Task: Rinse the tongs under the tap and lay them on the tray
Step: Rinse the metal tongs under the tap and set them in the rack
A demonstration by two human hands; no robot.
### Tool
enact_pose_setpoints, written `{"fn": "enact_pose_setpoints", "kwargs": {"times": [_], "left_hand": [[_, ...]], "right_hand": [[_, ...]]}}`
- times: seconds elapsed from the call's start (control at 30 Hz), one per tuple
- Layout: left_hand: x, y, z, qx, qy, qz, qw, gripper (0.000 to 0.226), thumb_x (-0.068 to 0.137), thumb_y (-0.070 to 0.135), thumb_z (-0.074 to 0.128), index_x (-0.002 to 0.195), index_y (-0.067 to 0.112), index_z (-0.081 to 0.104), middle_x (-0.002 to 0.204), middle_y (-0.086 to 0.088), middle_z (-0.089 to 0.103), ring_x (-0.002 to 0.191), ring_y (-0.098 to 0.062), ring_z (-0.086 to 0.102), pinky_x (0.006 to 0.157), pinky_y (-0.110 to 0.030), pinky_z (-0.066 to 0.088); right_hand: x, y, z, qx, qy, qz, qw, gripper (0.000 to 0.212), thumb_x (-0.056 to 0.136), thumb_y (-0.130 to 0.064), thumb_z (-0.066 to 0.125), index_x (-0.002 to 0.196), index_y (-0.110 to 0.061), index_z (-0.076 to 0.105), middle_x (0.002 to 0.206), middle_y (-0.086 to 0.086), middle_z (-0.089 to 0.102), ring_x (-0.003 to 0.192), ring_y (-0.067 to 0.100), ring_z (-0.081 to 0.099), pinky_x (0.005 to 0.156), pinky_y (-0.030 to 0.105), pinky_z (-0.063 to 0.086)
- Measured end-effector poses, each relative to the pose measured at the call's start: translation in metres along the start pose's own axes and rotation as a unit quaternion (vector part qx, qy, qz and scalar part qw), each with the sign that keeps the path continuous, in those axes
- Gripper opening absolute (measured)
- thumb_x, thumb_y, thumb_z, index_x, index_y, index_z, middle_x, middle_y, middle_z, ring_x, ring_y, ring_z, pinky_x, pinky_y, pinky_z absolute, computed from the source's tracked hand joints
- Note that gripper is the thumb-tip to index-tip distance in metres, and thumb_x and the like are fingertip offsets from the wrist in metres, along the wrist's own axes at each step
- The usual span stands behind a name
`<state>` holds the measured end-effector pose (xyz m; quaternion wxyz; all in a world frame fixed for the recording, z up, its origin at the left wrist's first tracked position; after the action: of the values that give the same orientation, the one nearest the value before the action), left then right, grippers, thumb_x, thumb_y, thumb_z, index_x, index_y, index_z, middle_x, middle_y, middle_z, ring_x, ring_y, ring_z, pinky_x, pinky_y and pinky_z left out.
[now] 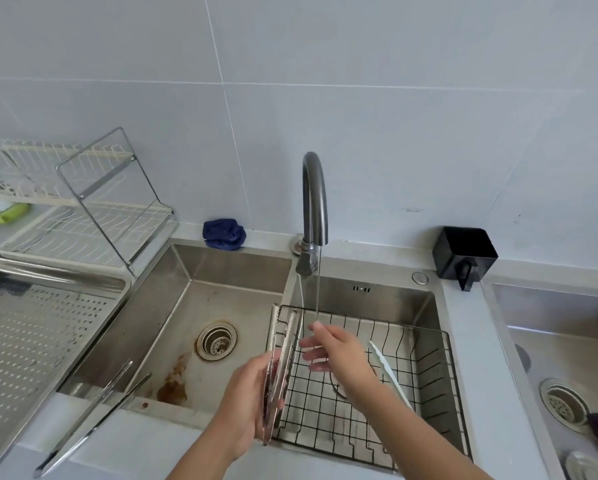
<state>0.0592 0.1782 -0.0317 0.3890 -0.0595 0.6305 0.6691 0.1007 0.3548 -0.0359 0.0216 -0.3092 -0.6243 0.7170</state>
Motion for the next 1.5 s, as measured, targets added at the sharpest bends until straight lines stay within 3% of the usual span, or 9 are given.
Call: {"fn": "enact_pose_setpoints", "kwargs": {"times": [0.1, 0.27, 0.47, 0.57, 0.8, 0.97, 1.07, 1.27, 1.5], "left_hand": [[0.003, 0.005, 0.004, 0.058, -0.008, 0.039, 0.997, 0.025, 0.089, 0.042, 0.071, 0.081, 0.018, 0.071, 0.076, -0.011, 0.056, 0.058, -0.024, 0.055, 0.043, -0.026, 0.039], [0.008, 0.010, 0.008, 0.104, -0.014, 0.085, 0.991, 0.026, 0.090, 0.042, 0.066, 0.085, 0.017, 0.071, 0.076, -0.009, 0.051, 0.061, -0.021, 0.054, 0.053, -0.027, 0.045], [0.014, 0.011, 0.007, 0.139, -0.001, 0.120, 0.983, 0.021, 0.096, 0.027, 0.066, 0.115, 0.032, 0.074, 0.071, 0.003, 0.047, 0.064, -0.011, 0.049, 0.058, -0.024, 0.049], [0.014, 0.013, 0.007, 0.128, -0.005, 0.118, 0.985, 0.018, 0.095, 0.026, 0.066, 0.105, 0.035, 0.077, 0.066, 0.007, 0.047, 0.063, -0.012, 0.049, 0.058, -0.025, 0.049], [0.022, 0.018, 0.016, 0.114, -0.020, 0.115, 0.987, 0.015, 0.097, 0.027, 0.064, 0.094, 0.031, 0.078, 0.067, 0.002, 0.049, 0.061, -0.015, 0.051, 0.053, -0.022, 0.048], [0.027, 0.017, 0.021, 0.098, -0.027, 0.091, 0.991, 0.017, 0.096, 0.031, 0.065, 0.090, 0.021, 0.078, 0.068, 0.000, 0.055, 0.064, -0.014, 0.053, 0.055, -0.027, 0.049], [0.027, 0.013, 0.023, 0.100, -0.020, 0.080, 0.992, 0.027, 0.089, 0.040, 0.068, 0.090, 0.015, 0.074, 0.066, 0.003, 0.055, 0.060, -0.015, 0.053, 0.051, -0.025, 0.048], [0.029, 0.016, 0.025, 0.104, 0.008, 0.070, 0.992, 0.021, 0.096, 0.029, 0.064, 0.084, 0.020, 0.078, 0.069, -0.004, 0.063, 0.060, -0.019, 0.058, 0.045, -0.022, 0.045], [0.032, 0.023, 0.026, 0.121, 0.011, 0.085, 0.989, 0.020, 0.097, 0.031, 0.064, 0.091, 0.019, 0.079, 0.071, -0.007, 0.055, 0.064, -0.025, 0.057, 0.050, -0.024, 0.050]], "right_hand": [[0.010, -0.021, 0.012, 0.000, 0.007, -0.021, 1.000, 0.035, 0.105, -0.037, 0.053, 0.101, -0.010, 0.075, 0.095, 0.013, 0.077, 0.074, 0.018, 0.070, 0.066, 0.034, 0.059], [0.023, -0.033, 0.019, -0.004, 0.052, -0.048, 0.997, 0.033, 0.104, -0.028, 0.058, 0.085, -0.008, 0.076, 0.064, -0.002, 0.071, 0.058, 0.014, 0.063, 0.057, 0.029, 0.057], [0.026, -0.023, 0.026, -0.012, 0.071, -0.058, 0.996, 0.032, 0.100, -0.015, 0.059, 0.070, -0.007, 0.070, 0.069, 0.020, 0.067, 0.061, 0.027, 0.064, 0.063, 0.042, 0.061], [0.024, -0.017, 0.027, -0.009, 0.059, -0.062, 0.996, 0.027, 0.100, -0.014, 0.058, 0.080, -0.001, 0.072, 0.080, 0.027, 0.070, 0.067, 0.030, 0.067, 0.064, 0.038, 0.062], [0.025, -0.021, 0.020, 0.051, 0.150, -0.077, 0.984, 0.006, 0.094, -0.014, 0.072, 0.098, -0.012, 0.076, 0.083, 0.005, 0.079, 0.080, 0.027, 0.077, 0.071, 0.039, 0.065], [0.018, -0.008, 0.029, -0.023, 0.175, -0.103, 0.979, 0.032, 0.092, -0.015, 0.074, 0.124, -0.020, 0.071, 0.089, -0.003, 0.079, 0.084, 0.013, 0.075, 0.083, 0.040, 0.063], [0.024, -0.016, 0.019, 0.002, 0.185, -0.094, 0.978, 0.011, 0.098, -0.020, 0.067, 0.097, -0.019, 0.078, 0.078, 0.003, 0.078, 0.073, 0.017, 0.073, 0.075, 0.047, 0.064], [0.031, -0.013, 0.020, 0.028, 0.085, -0.004, 0.996, 0.029, 0.093, -0.012, 0.062, 0.067, -0.014, 0.072, 0.063, 0.005, 0.065, 0.060, 0.017, 0.062, 0.057, 0.028, 0.058], [0.050, -0.020, 0.003, 0.032, 0.135, -0.012, 0.990, 0.027, 0.096, -0.015, 0.064, 0.073, -0.002, 0.069, 0.058, -0.001, 0.065, 0.056, 0.013, 0.059, 0.051, 0.025, 0.051]]}}
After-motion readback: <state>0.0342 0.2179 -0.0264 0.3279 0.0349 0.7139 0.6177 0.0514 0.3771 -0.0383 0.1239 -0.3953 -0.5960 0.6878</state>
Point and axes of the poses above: each hand's wrist, its own x-axis towards the middle knuckle, its own z-axis out of the palm, y = z × x, the point moved 3 cm from there along x, towards the middle knuckle
